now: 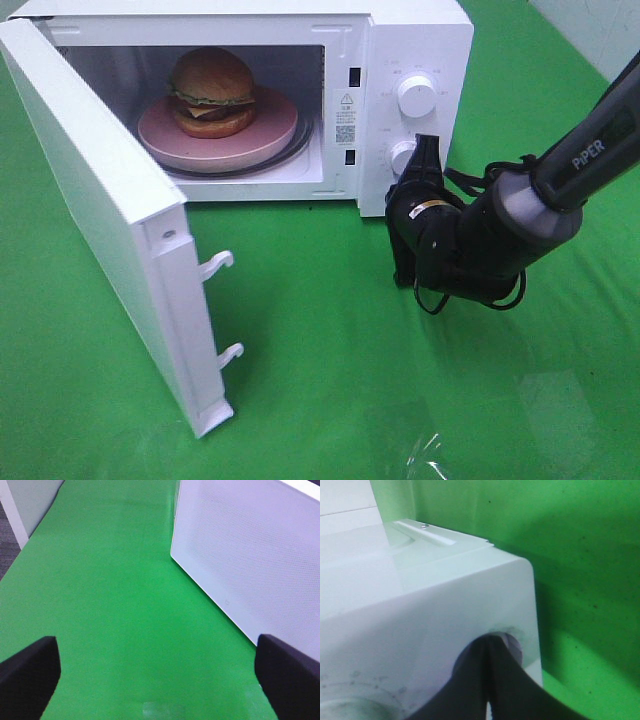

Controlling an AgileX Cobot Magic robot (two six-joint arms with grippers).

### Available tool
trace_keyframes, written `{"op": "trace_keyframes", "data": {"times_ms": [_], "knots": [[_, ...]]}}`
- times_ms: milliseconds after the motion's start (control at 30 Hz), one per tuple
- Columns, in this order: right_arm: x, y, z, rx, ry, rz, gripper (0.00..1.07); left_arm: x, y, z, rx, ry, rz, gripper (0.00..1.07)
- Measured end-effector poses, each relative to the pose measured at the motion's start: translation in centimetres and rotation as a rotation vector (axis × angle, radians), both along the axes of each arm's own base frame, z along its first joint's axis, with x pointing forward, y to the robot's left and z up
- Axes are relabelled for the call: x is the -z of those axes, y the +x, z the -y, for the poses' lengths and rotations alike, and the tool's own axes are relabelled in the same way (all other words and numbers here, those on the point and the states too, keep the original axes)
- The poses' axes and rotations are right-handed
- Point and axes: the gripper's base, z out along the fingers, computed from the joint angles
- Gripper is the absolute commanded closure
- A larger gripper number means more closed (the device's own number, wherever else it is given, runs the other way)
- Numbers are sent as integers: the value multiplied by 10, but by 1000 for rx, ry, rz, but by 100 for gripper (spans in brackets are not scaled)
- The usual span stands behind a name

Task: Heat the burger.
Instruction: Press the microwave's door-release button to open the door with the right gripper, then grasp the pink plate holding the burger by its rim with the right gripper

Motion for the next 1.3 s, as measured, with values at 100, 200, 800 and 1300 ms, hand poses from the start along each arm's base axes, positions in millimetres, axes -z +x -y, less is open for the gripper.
{"op": "trace_keyframes", "data": {"times_ms": [100,200,800,1300], "knots": [[-5,-1,-1,-12,-9,-21,107,0,0,0,0,0,0,9],[-8,-3,2,-21,-18,-36,107,0,0,0,0,0,0,9],[-51,-44,12,-352,-328,-189,107,0,0,0,0,0,0,9],[-87,-75,6,-892,-802,-200,105,0,0,0,0,0,0,9]]}}
